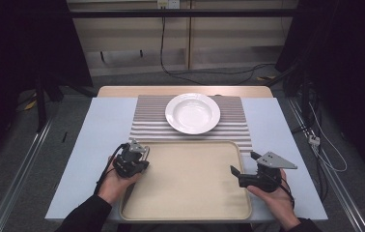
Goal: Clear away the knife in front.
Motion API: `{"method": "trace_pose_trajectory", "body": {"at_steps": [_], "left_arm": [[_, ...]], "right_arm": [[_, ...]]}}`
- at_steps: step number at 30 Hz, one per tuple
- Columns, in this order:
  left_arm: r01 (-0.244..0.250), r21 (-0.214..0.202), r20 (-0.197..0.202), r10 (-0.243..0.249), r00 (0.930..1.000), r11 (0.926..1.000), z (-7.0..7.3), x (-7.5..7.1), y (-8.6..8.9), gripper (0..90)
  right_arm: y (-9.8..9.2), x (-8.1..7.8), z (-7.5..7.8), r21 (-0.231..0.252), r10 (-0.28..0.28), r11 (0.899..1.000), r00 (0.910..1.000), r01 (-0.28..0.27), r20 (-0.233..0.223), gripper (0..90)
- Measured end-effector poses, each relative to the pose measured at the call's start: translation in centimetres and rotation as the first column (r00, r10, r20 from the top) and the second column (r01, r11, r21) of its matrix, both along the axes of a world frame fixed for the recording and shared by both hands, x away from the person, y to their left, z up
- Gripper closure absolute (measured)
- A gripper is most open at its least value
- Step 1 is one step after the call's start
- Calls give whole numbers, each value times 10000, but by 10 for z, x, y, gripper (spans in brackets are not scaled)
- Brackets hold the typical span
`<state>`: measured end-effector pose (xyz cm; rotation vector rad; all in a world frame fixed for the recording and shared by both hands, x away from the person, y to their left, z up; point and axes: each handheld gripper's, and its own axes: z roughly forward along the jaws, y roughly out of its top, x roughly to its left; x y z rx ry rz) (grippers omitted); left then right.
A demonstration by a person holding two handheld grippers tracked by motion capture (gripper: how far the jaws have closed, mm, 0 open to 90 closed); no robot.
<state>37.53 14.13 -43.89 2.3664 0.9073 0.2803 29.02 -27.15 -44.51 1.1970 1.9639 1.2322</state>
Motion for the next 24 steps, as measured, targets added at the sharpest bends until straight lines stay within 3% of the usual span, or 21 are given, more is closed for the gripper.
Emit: {"method": "trace_pose_trajectory", "body": {"at_steps": [24], "left_arm": [[-619,30,-17,619,9981,9981,0,0,16,900]], "right_arm": [[0,0,0,-28,-24,10000,10000,24,6,94]]}}
